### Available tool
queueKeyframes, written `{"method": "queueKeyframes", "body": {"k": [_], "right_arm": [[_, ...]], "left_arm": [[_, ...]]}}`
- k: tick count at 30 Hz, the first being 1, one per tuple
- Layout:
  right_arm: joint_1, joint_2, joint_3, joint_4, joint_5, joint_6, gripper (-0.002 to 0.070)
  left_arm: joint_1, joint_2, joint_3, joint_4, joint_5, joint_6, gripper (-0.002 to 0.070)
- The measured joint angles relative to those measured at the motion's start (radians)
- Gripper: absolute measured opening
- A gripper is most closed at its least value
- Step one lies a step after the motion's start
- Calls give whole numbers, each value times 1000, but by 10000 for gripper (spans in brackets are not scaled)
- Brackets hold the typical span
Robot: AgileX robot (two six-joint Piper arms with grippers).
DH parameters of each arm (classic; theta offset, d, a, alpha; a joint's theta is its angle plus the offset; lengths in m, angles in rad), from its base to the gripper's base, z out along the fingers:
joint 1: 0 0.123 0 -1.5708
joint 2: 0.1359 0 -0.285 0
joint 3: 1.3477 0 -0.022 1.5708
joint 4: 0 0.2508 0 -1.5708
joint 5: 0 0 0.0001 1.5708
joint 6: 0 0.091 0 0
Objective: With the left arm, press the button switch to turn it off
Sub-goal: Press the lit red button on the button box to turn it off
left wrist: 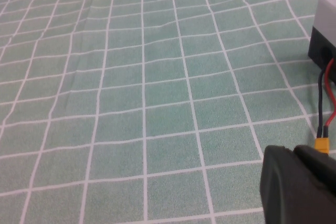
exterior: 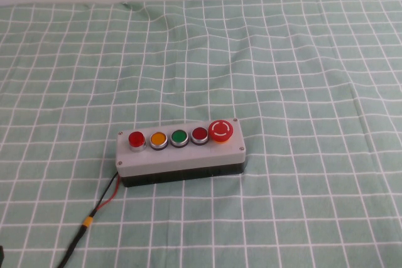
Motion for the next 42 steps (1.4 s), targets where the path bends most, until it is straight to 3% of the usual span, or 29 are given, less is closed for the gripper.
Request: {"method": "queueKeyframes", "body": {"k": [17,34,42], "right_arm": [[98,0,0,0,0,0,-17],[95,0,0,0,0,0,-17],[9,0,0,0,0,0,-17]], "left_arm": [[0,0,0,-2,0,-4,-2],[0,0,0,-2,0,-14,-2],[0,0,0,-2,0,-15,-2]]}}
